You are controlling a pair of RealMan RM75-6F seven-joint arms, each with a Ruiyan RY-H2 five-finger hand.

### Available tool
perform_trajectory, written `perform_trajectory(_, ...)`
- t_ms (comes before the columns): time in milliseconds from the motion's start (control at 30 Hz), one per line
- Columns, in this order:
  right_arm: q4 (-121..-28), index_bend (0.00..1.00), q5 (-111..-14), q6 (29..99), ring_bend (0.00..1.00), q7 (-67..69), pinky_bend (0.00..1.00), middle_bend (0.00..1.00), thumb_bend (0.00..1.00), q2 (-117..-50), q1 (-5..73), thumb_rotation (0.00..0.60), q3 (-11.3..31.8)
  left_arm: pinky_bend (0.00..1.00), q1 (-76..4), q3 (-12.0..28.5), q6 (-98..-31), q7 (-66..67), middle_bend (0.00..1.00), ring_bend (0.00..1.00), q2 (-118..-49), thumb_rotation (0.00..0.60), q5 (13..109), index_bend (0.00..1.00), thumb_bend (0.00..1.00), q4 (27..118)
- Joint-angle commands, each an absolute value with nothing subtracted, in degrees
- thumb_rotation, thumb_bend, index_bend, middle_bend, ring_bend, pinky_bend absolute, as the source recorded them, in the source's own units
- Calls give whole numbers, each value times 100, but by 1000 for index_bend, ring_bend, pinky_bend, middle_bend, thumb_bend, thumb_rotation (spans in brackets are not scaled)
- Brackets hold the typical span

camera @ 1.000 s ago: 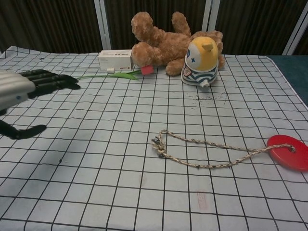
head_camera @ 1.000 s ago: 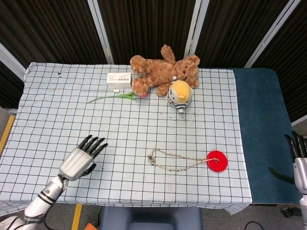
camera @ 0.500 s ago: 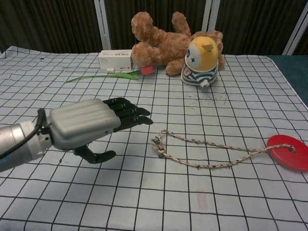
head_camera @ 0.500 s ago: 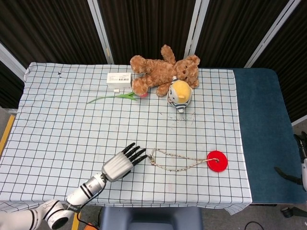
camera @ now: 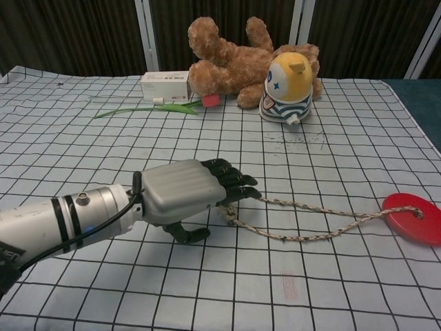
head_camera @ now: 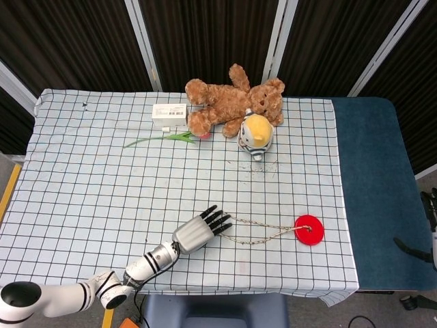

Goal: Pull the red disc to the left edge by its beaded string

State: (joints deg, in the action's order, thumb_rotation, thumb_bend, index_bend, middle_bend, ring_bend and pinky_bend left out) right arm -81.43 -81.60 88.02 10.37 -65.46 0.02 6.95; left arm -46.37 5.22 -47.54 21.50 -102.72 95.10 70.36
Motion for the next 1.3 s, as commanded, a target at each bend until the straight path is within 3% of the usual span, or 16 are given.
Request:
perform_trajectory(33,-8101,0,-8145,8770,0,1068,0,0,29,-6568,13,600,696,17,-4760,541,-4656,2140,0,0,-10390,600,9431,31,448,6865)
perform_trajectory(333,-7928,0,-8029,8615,0,1187,0,0,29,-6616,45,600,723,21,-4963,516,-4615,2037,0,0,-10590,600,9268,128,453,6522)
perform_trajectory(600,-7894,0,-8020,8595,0,1204,0,0,29,-6634,50,600,728,30,-5022,441,-4735,1980,0,0,-10694,600,9206,467,484,6353)
perform_trajectory(833,-7887,0,-7995,8578,0,1192,0,0,29,-6647,47,600,734,42,-5005,419,-5003,1918,0,0,-10626,600,9209,654,575,6419)
perform_trajectory(1000,-7941,0,-8021,8596,0,1135,0,0,29,-6631,49,600,730,46,-4978,357,-5057,2069,0,0,-10568,600,9168,721,608,6375)
perform_trajectory(1233,-7971,0,-7999,8606,0,1107,0,0,29,-6618,26,600,728,48,-4890,210,-5096,2067,5,0,-10573,600,9106,735,611,6217)
perform_trajectory(1300,-7984,0,-8002,8623,0,1111,0,0,29,-6607,22,600,736,53,-4858,193,-5163,2013,34,0,-10565,600,9102,802,648,6215)
